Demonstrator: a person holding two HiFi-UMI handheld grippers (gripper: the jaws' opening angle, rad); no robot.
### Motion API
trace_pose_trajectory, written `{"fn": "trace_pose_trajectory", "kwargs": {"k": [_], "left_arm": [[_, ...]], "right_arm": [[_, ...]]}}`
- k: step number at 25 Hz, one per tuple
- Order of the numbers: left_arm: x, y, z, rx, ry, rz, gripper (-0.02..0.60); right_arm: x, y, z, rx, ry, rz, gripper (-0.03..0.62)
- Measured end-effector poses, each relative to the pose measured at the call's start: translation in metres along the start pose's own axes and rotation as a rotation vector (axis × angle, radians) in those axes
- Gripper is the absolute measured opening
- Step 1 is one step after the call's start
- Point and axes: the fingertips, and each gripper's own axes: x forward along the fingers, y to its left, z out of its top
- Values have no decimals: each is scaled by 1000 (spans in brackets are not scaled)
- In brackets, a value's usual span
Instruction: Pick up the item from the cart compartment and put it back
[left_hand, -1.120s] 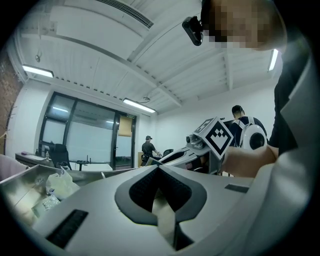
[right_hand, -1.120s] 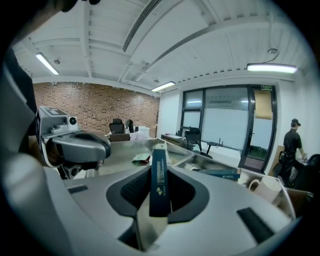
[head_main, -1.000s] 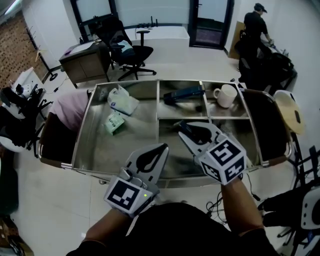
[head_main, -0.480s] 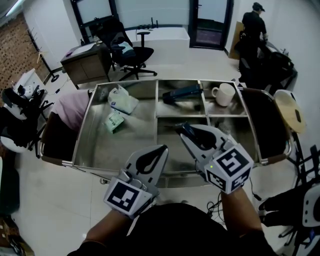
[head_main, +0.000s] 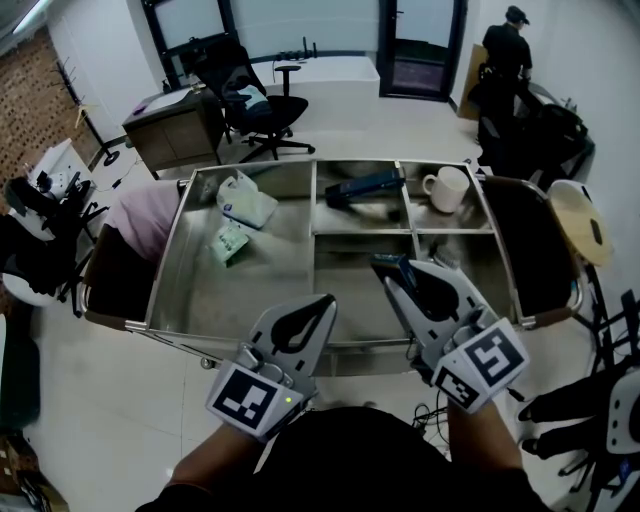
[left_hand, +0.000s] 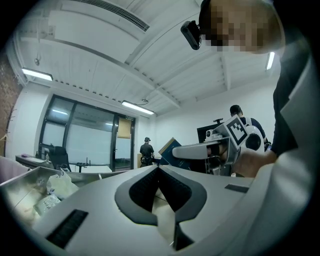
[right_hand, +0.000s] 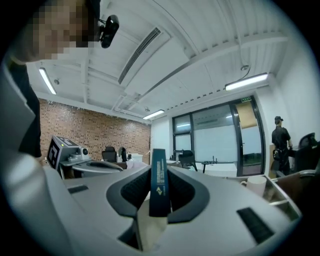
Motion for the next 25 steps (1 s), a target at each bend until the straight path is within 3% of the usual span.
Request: {"fn": "trace_pose_trajectory", "kwargs": {"k": [9, 25], "left_arm": [[-1, -5, -3, -16, 2, -11, 0], [-1, -10, -7, -3, 10, -45, 2]], "right_arm": [[-32, 0, -8, 38, -86, -30, 103], [-42, 0, -33, 67, -52, -49, 103]]}}
